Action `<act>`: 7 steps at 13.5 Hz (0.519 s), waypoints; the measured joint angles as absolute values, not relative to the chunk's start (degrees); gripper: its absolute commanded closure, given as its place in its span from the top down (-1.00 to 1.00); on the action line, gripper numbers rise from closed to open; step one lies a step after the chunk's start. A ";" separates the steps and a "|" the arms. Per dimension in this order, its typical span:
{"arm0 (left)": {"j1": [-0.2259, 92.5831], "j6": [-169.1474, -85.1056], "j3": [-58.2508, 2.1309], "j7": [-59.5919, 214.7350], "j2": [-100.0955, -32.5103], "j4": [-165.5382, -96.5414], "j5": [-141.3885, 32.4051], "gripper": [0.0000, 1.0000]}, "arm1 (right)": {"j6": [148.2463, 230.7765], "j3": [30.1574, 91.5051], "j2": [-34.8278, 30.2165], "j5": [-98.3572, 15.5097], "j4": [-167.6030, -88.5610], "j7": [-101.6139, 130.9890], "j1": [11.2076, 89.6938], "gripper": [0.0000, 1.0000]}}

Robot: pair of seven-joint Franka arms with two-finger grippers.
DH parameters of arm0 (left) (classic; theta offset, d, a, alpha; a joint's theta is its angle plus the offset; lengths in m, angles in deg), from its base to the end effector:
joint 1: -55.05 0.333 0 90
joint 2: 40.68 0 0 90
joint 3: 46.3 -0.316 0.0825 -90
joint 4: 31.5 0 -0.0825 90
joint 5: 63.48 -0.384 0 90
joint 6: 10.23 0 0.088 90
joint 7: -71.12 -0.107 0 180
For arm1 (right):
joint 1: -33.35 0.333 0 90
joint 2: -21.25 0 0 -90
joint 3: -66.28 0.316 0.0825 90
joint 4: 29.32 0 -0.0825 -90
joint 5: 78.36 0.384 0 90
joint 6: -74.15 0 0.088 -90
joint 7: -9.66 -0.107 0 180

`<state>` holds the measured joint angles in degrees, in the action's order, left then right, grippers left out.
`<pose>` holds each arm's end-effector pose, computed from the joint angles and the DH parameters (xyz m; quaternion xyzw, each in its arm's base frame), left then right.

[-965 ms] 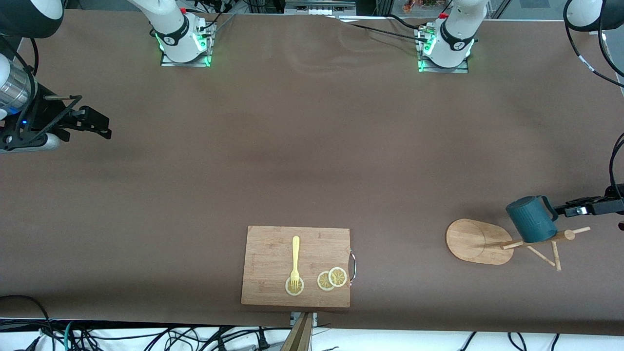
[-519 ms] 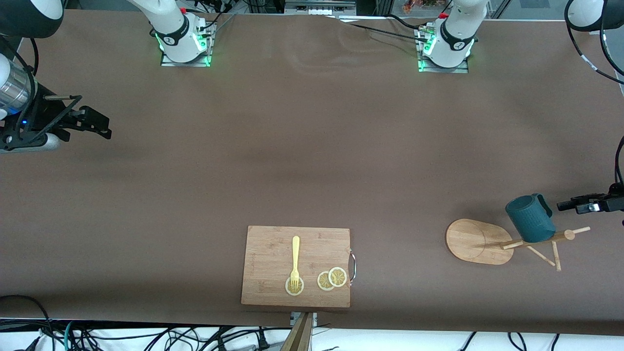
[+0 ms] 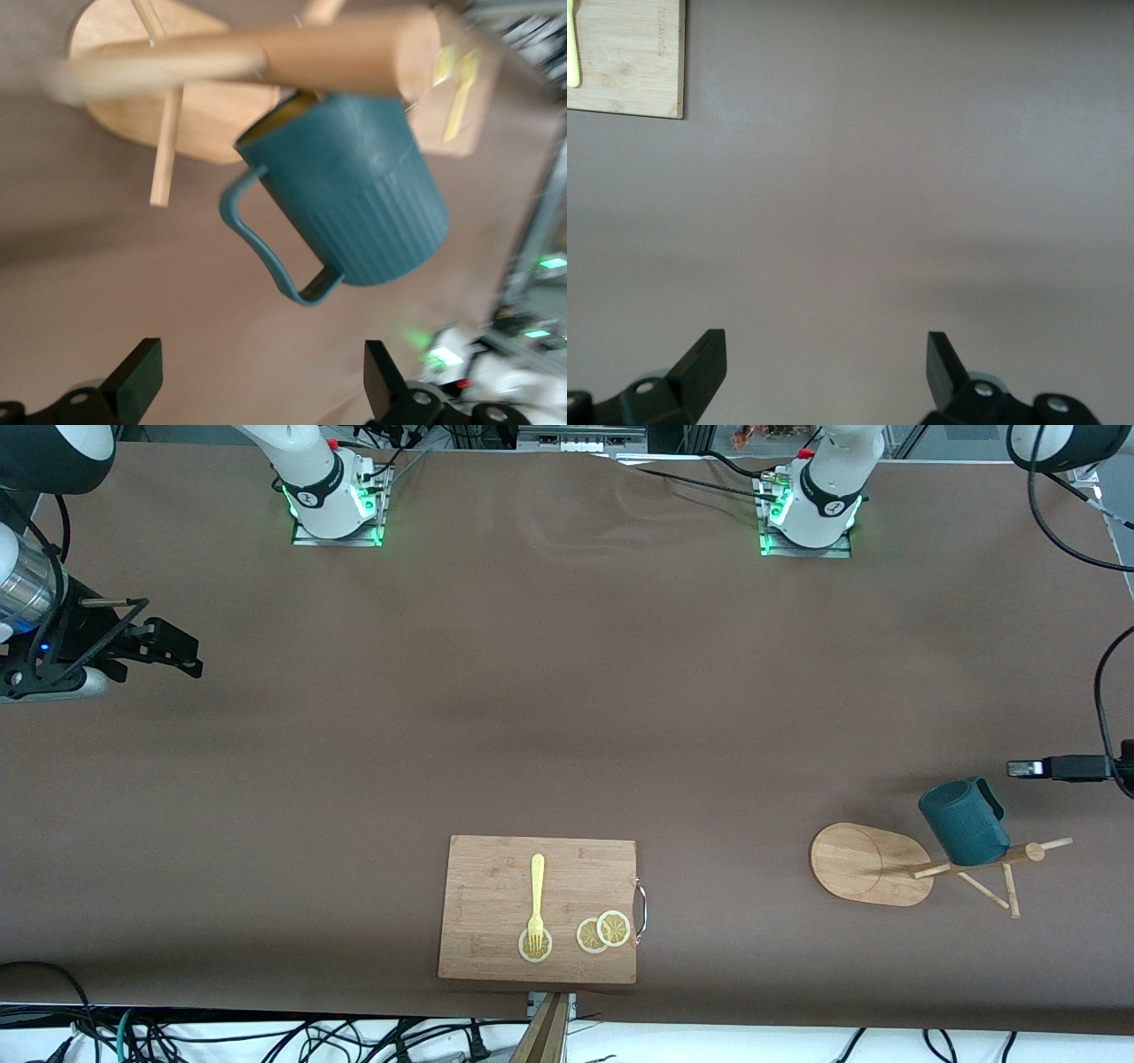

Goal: Pass cup and hang on rack

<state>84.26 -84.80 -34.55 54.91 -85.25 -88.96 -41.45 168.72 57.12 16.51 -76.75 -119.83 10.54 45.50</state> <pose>0.6719 0.2122 0.3881 0.9388 0.0145 -0.1330 0.3175 0.5836 0.0369 0.5807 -0.9994 -0.0328 0.0055 0.0073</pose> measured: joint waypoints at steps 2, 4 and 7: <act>77.57 -84.53 -34.31 55.21 -81.39 -88.76 -51.37 1.00 | 168.70 57.09 16.51 -76.75 -119.83 10.54 45.49 1.00; 71.15 -83.77 -34.44 56.18 -77.84 -88.77 -59.69 1.00 | 168.69 56.77 16.51 -76.75 -119.83 10.54 45.47 1.00; 67.58 -79.82 -34.72 56.46 -73.89 -89.14 -64.54 1.00 | 168.59 55.43 16.44 -76.75 -119.88 10.52 45.41 1.00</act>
<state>67.58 -79.82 -34.72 56.46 -73.89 -89.14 -64.54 168.59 55.43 16.44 -76.75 -119.88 10.52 45.41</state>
